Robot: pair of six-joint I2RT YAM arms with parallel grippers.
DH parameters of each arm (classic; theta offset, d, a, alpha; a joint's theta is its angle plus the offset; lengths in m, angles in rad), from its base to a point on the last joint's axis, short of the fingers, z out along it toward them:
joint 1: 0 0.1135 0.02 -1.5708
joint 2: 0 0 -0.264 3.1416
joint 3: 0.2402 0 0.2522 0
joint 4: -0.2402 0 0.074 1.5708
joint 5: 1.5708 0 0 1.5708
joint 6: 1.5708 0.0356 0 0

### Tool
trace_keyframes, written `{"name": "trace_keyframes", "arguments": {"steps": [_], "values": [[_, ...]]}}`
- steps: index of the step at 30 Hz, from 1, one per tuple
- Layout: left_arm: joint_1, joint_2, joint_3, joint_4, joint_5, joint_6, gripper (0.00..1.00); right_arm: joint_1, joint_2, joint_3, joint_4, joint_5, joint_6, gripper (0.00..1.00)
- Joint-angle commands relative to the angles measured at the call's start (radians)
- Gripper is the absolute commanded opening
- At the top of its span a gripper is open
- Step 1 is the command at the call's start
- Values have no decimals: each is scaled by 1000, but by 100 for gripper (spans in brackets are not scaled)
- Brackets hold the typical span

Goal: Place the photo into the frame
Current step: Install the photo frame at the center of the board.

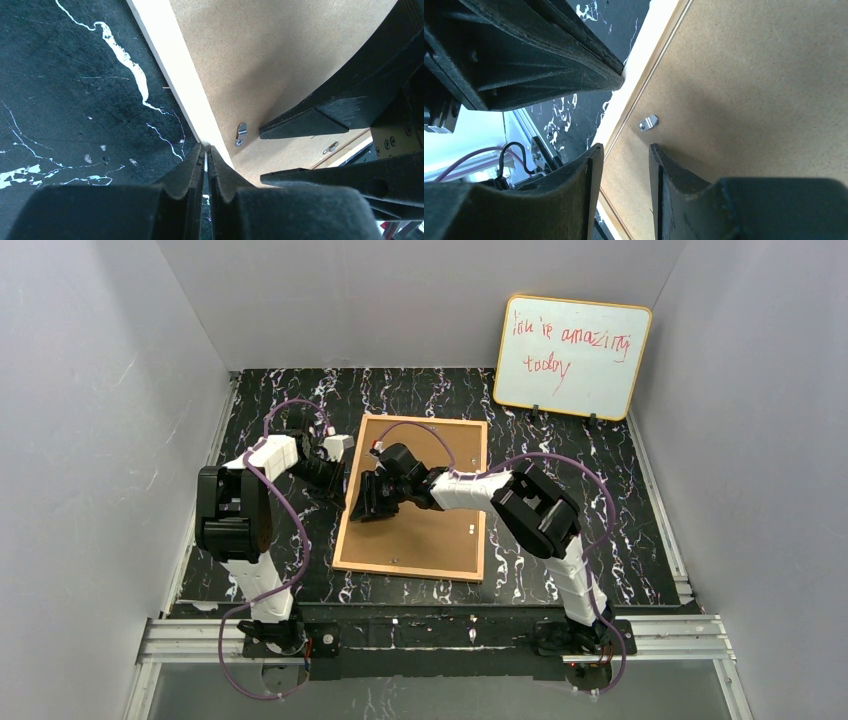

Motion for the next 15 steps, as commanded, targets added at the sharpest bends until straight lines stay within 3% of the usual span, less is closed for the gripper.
{"name": "trace_keyframes", "arguments": {"steps": [1, 8, 15], "values": [[-4, 11, -28, -2, -46, 17, 5, 4, 37, 35, 14, 34, -20, 46], [-4, 13, -31, -3, -42, 19, 4, 5, 61, 49, 29, 14, -20, 37], [-4, 15, -36, -4, -37, 26, 4, 5, 68, 65, 23, 27, -44, 37]]}}
